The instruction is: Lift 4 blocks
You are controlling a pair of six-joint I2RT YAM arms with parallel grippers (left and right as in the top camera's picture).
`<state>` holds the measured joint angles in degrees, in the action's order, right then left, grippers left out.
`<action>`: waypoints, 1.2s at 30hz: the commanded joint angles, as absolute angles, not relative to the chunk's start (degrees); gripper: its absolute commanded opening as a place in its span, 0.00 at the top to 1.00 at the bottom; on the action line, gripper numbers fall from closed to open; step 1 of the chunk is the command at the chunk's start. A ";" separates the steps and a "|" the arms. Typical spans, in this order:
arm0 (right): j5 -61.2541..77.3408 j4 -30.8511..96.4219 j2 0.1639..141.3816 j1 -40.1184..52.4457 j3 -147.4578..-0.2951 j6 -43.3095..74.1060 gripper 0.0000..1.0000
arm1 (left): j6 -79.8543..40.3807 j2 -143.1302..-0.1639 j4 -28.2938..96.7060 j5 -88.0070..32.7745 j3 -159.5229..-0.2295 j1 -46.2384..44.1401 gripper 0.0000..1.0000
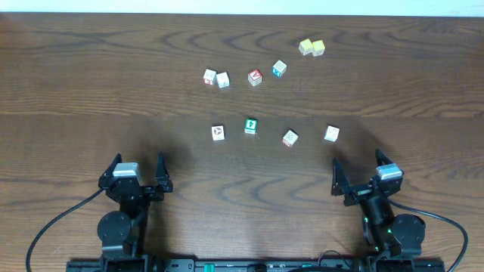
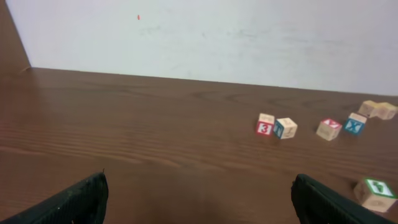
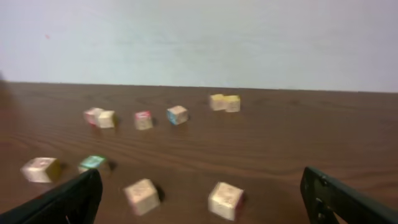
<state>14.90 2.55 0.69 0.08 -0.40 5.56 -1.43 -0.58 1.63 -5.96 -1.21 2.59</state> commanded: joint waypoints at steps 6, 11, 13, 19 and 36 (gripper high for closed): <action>28.82 -6.48 0.38 -0.34 -0.32 25.65 0.01 | -17.17 -0.30 2.31 -21.12 -0.27 2.94 0.06; 27.49 -13.74 0.38 -0.34 -0.32 26.44 0.01 | -18.37 -0.30 2.31 -26.65 -0.27 2.92 0.06; 27.59 -15.38 0.38 -0.34 -0.32 30.26 0.01 | -18.37 -0.30 2.31 -26.65 -0.27 2.94 0.06; 29.43 -24.91 0.38 -0.34 -1.76 34.98 0.01 | -18.33 -0.30 2.33 -26.59 -0.27 2.94 0.06; 17.80 44.91 34.11 -0.34 -58.04 -4.84 0.01 | -8.86 -9.08 19.25 -26.52 -18.92 2.94 0.06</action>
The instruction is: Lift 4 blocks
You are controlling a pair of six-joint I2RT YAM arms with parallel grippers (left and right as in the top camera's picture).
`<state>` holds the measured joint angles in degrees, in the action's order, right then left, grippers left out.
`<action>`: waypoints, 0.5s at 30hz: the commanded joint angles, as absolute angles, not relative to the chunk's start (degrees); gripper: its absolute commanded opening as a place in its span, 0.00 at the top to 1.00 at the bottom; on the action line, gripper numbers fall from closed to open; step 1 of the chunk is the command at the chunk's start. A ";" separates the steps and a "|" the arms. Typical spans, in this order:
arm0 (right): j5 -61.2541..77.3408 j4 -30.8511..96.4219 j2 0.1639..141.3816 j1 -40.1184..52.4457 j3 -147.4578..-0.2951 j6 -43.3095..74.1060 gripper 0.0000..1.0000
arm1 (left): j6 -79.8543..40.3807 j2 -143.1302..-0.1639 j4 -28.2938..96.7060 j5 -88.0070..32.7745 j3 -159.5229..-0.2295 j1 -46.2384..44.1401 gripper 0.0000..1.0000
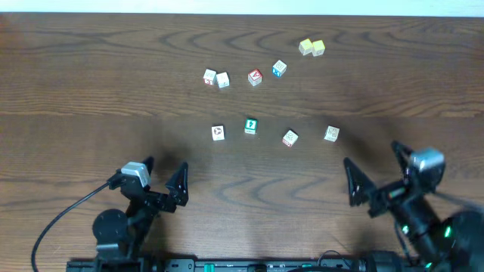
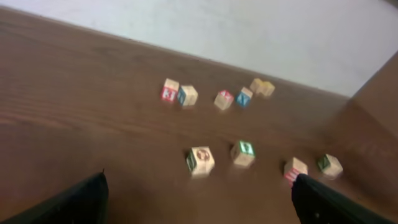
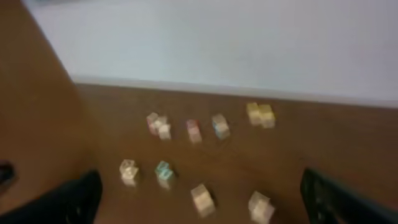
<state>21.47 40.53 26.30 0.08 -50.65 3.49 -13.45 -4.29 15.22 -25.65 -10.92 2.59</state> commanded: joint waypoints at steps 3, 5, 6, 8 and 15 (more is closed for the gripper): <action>19.49 51.44 43.09 -0.34 -65.98 -4.80 0.01 | -8.56 -19.42 29.80 -26.87 -29.17 2.92 0.06; 22.50 53.91 47.79 -0.34 -69.73 -4.78 0.01 | -8.36 -26.11 35.05 -29.65 -36.21 2.92 0.06; 24.60 54.37 49.54 -0.34 -70.91 -4.78 0.01 | -8.36 -28.77 36.51 -31.62 -39.00 2.94 0.06; 30.76 54.43 52.56 -0.34 -72.23 -4.78 0.01 | -8.38 -33.76 37.39 -36.18 -44.38 2.94 0.06; 37.41 57.93 57.98 -0.34 -72.20 -4.80 0.01 | -7.73 -43.92 37.45 -41.28 -55.55 2.94 0.06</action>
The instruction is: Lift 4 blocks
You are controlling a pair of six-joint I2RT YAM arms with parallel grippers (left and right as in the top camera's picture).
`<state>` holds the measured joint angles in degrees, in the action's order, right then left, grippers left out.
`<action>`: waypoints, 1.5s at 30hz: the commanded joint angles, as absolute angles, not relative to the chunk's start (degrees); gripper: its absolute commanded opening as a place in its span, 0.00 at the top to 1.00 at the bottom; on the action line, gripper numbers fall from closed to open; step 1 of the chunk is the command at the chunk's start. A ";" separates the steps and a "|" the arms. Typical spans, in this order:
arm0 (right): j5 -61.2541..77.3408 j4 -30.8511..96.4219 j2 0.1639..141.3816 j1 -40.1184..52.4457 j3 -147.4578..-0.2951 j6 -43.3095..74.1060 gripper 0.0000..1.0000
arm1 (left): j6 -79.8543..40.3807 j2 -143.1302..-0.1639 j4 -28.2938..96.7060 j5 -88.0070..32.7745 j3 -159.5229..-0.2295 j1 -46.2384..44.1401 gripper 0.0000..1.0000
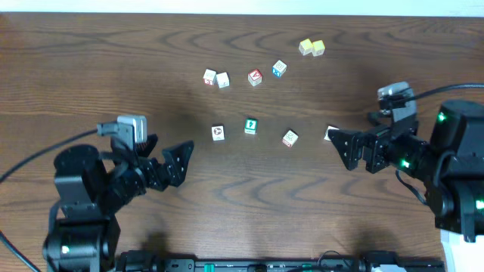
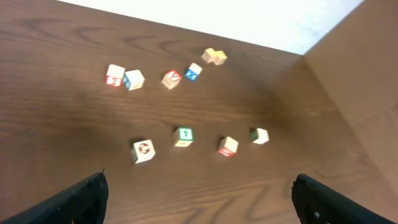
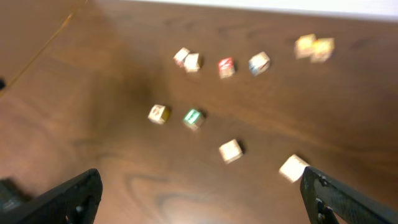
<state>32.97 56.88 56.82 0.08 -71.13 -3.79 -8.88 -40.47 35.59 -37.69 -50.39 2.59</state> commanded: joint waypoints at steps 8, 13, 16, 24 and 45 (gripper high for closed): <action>38.98 55.92 59.48 -0.32 -72.20 -4.75 0.01 | -2.44 -71.72 73.25 -29.30 -87.05 0.91 0.06; 41.28 56.58 59.51 -0.27 -72.20 -4.73 0.01 | -4.51 -78.81 74.15 -34.06 -89.47 0.78 0.06; 41.47 56.55 59.55 -0.27 -72.20 -4.73 0.01 | -3.18 -80.73 72.49 -33.26 -89.49 0.14 0.06; 41.45 54.37 61.32 -0.27 -72.20 -4.73 0.01 | -14.22 -80.79 70.81 -10.17 -89.49 -7.64 0.05; 41.47 55.33 79.18 0.30 -72.20 -2.17 0.01 | -16.21 -92.97 60.12 -12.62 -86.43 -14.48 0.05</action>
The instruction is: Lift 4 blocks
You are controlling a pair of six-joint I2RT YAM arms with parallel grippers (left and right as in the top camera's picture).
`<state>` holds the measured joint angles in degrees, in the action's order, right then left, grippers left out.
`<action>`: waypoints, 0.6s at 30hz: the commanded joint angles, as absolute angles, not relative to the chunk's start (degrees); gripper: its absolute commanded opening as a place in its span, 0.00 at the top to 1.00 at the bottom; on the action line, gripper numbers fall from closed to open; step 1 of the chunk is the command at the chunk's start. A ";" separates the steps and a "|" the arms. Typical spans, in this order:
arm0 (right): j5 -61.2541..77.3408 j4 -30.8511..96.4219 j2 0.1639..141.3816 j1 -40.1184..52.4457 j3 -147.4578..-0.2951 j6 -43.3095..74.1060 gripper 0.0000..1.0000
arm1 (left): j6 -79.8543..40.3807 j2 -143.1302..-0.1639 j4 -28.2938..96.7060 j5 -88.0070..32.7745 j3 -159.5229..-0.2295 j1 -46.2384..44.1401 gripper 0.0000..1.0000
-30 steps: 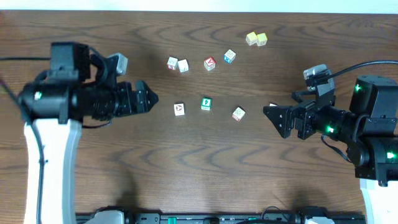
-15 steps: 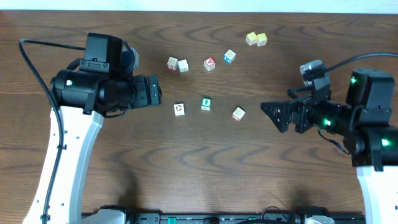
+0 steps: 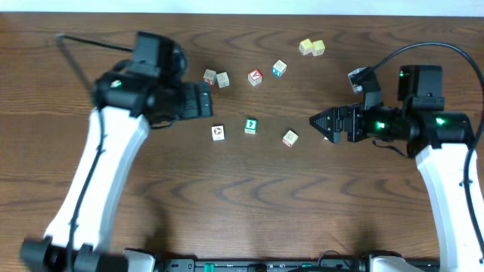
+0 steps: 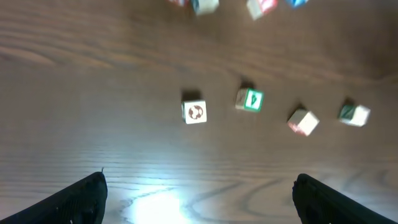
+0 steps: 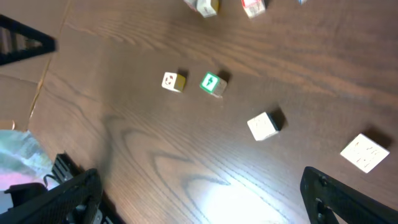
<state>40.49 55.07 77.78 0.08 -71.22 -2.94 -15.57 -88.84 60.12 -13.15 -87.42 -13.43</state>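
Observation:
Several small picture blocks lie on the dark wooden table point(image 3: 91, 227). The near row holds a red-marked block point(image 3: 218, 133), a green-marked block point(image 3: 250, 126), a third block point(image 3: 290, 137) and a pale fourth block point(image 5: 365, 152). My left gripper point(image 3: 198, 100) hangs open high above the table, between the rows; in its wrist view the left gripper point(image 4: 199, 183) looks down on the red-marked block point(image 4: 194, 111). My right gripper point(image 3: 327, 125) is open too, over the row's right end. The right gripper point(image 5: 202, 180) has nothing between its fingers.
A far row of blocks runs from a touching pair point(image 3: 215, 78) past a red block point(image 3: 255, 77) and a blue block point(image 3: 279, 69) to two yellowish blocks point(image 3: 311, 47). The white wall edge lies beyond the table's far side.
My left gripper went from the near left of the table up to beside the far row. My right gripper moved left and farther out, over the near row's right end. No block moved.
Both arms sat folded at the table's front edge with grippers open. Then they were raised, then reaching out over the table. Now both hang high over the blocks, looking straight down. All blocks lie where they were.

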 commanded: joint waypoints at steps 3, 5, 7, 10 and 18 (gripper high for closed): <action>41.47 55.31 80.77 1.23 -72.20 -2.17 0.01 | -16.23 -97.32 59.81 -12.40 -86.43 -14.61 0.06; 41.45 55.31 81.41 1.98 -72.20 -2.17 0.01 | -16.25 -100.01 59.51 -12.40 -86.43 -14.59 0.08; 41.43 55.27 81.71 2.72 -72.20 -2.20 0.01 | -17.04 -102.80 58.89 -12.45 -86.43 -14.61 0.11; 41.41 54.98 81.71 3.51 -72.20 -2.22 0.01 | -18.33 -106.30 57.93 -12.99 -86.43 -14.98 0.12; 40.10 54.59 81.71 3.66 -72.20 -2.20 0.01 | -18.15 -114.21 57.23 -13.43 -86.43 -18.04 0.20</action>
